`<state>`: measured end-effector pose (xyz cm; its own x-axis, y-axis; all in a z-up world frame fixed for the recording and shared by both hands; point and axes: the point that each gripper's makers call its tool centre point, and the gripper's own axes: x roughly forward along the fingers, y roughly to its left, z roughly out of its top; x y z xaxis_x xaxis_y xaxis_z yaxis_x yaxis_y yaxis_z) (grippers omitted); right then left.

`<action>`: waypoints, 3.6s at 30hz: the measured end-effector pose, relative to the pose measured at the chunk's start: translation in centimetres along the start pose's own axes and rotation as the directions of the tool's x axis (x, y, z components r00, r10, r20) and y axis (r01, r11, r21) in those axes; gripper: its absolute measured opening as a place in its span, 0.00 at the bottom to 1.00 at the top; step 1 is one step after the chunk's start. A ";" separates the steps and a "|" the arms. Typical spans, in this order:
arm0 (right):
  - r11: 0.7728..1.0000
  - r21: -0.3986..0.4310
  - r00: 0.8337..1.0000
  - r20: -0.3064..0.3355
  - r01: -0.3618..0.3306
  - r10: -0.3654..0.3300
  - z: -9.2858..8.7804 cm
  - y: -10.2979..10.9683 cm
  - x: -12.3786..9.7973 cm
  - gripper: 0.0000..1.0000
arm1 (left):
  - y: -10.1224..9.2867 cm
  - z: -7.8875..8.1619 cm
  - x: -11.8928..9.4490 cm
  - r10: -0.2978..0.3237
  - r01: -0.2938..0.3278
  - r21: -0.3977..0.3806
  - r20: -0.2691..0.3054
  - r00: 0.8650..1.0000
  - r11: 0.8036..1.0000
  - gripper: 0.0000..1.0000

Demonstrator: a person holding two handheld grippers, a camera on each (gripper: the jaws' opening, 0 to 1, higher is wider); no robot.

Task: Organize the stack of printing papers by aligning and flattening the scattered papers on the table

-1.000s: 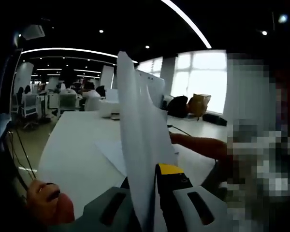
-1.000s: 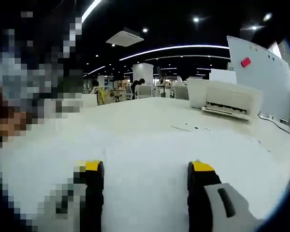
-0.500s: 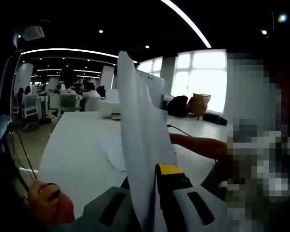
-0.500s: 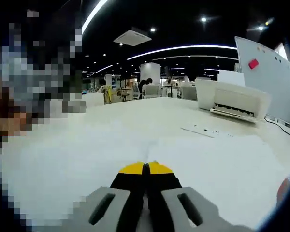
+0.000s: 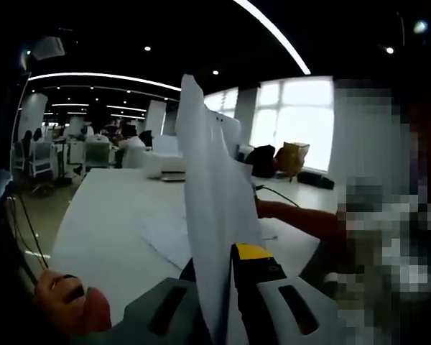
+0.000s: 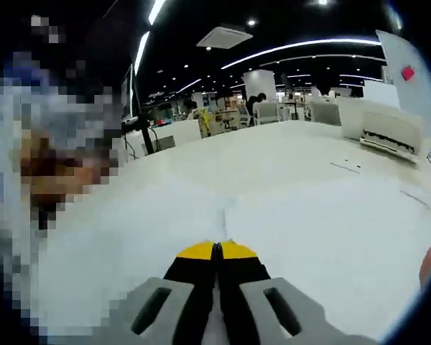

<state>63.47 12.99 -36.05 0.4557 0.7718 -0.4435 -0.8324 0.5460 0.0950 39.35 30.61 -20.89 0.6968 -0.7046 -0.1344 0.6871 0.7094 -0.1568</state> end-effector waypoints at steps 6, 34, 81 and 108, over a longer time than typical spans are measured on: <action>0.997 -0.067 0.994 0.099 -0.045 0.052 4.1 3.1 -1.3 0.35 | -0.4 0.8 -0.8 0.007 -0.008 0.014 0.024 1.000 1.000 0.06; 0.978 0.015 0.965 0.158 0.207 -0.207 1.2 -4.4 4.7 0.15 | 0.7 0.8 -1.7 0.032 -0.032 0.007 0.032 0.999 0.999 0.06; 0.980 -0.040 0.850 0.506 0.194 -0.148 17.8 4.8 -14.9 0.00 | -0.7 1.5 0.6 0.004 -0.001 -0.041 0.084 0.996 0.999 0.06; 0.973 -0.225 0.861 0.504 0.054 0.069 23.8 16.6 -29.1 0.00 | 1.8 -1.8 3.9 0.023 -0.013 -0.161 0.063 0.998 0.987 0.06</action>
<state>43.88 7.37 -0.37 0.4942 0.8662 0.0734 -0.8562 0.4996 -0.1316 42.91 29.15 -23.47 0.7240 -0.6855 -0.0763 0.6360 0.7063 -0.3107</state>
